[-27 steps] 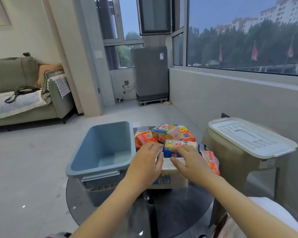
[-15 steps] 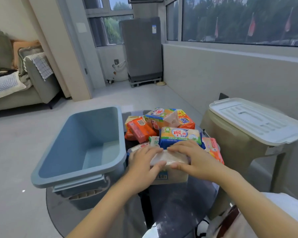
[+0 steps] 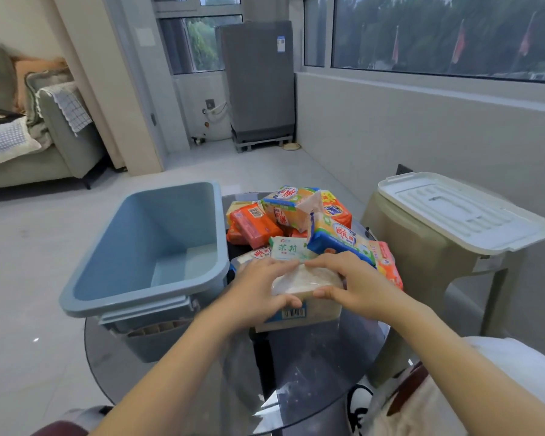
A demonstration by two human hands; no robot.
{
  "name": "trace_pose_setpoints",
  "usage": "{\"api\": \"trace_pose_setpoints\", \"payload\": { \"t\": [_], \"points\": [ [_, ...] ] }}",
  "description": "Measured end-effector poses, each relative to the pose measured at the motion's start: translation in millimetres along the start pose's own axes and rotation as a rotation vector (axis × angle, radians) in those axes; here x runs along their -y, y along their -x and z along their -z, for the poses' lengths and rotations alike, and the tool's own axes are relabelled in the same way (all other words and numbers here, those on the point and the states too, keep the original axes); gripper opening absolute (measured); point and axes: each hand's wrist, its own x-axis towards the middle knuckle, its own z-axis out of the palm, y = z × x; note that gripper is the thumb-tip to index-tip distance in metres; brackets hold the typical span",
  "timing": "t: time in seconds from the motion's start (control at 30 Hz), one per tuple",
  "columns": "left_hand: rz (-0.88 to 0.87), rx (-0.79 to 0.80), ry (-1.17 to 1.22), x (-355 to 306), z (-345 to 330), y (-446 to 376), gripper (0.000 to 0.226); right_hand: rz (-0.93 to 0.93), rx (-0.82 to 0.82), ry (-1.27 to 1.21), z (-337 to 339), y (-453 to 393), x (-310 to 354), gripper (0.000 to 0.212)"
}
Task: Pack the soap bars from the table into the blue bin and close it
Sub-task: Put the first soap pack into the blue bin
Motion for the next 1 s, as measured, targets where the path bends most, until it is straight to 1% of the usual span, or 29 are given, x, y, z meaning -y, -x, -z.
{"api": "trace_pose_setpoints", "payload": {
  "t": [0.13, 0.27, 0.4, 0.5, 0.57, 0.63, 0.77, 0.87, 1.0],
  "points": [
    [0.003, -0.066, 0.004, -7.0, -4.3, 11.7, 0.069, 0.021, -0.020, 0.005, -0.2, 9.8, 5.4, 0.045],
    [-0.008, -0.108, 0.131, -16.0, -0.5, 22.8, 0.066, 0.038, -0.010, 0.011, 3.7, 14.6, 12.5, 0.041],
    [-0.021, -0.157, 0.184, -31.6, 15.6, 36.7, 0.060, 0.063, 0.003, -0.029, 25.7, 18.4, 26.1, 0.038],
    [-0.015, -0.191, 0.189, -47.7, 38.5, 44.5, 0.057, 0.092, -0.022, -0.073, 50.3, 22.2, 43.4, 0.032],
    [-0.026, -0.211, 0.205, -59.5, 59.0, 48.0, 0.055, 0.115, -0.045, -0.102, 67.7, 22.6, 58.1, 0.034],
    [-0.033, -0.222, 0.272, -68.3, 80.1, 49.9, 0.051, 0.134, -0.067, -0.130, 84.0, 20.3, 73.6, 0.037],
    [-0.006, -0.288, 0.395, -74.5, 115.1, 50.6, 0.040, 0.195, -0.118, -0.186, 105.5, 4.7, 96.9, 0.033],
    [0.050, -0.348, 0.406, -70.6, 138.6, 48.7, 0.050, 0.214, -0.155, -0.223, 111.0, -18.3, 109.4, 0.029],
    [0.133, -0.423, 0.417, -54.8, 164.0, 44.9, 0.047, 0.212, -0.215, -0.356, 103.6, -61.1, 121.4, 0.029]
  ]
}}
